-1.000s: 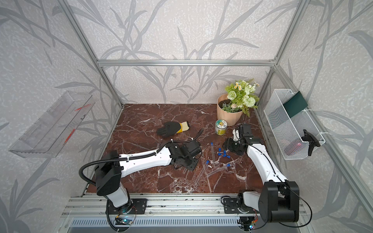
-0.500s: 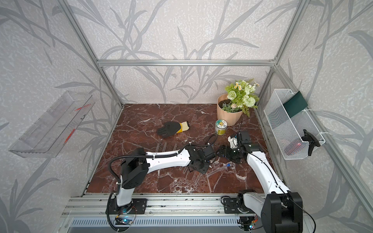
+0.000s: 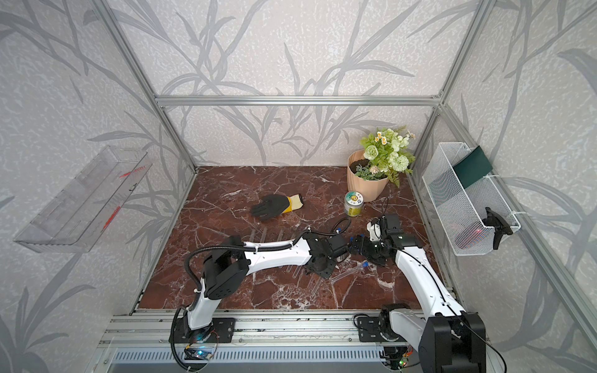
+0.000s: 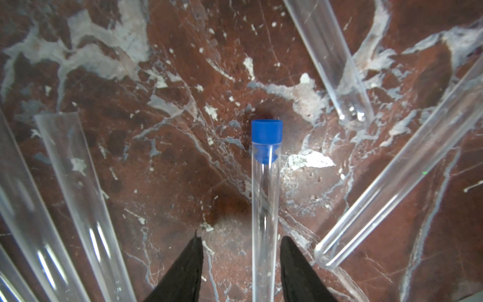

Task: Remove stoppers from test tubes
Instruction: Pick up the test tube at the center of the board.

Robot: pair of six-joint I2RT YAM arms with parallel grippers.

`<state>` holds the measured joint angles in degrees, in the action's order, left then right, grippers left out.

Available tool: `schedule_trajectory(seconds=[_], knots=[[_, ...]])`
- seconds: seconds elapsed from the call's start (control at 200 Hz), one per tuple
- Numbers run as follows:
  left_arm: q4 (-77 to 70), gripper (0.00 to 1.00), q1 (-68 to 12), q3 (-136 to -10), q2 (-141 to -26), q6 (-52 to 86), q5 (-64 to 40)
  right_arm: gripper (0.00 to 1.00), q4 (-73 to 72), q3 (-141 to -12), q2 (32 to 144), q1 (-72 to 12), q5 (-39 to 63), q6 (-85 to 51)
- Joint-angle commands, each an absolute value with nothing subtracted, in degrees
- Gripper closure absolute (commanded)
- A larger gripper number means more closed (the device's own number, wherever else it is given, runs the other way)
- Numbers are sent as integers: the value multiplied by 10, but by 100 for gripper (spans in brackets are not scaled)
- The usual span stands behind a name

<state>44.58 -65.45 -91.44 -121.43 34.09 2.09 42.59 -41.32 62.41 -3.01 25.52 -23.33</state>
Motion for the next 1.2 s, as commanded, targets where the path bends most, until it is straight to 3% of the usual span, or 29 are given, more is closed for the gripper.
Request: schedule_trajectory(seconds=[0.0,0.36,0.75,0.95,1.195], knots=[[462,53,-652,-933,-1229,330,38,7,445,-412,614,-27,240,-241],[466,61,-652,-932,-1242,322,34,6,449,-408,594,-18,217,-260],[452,77,-650,-890,-1212,323,23,6,445,-392,562,-17,192,-269],[440,86,-641,-865,-1193,326,15,6,440,-386,559,-17,197,-271],[421,89,-630,-842,-1157,325,9,6,410,-371,571,-19,241,-267]])
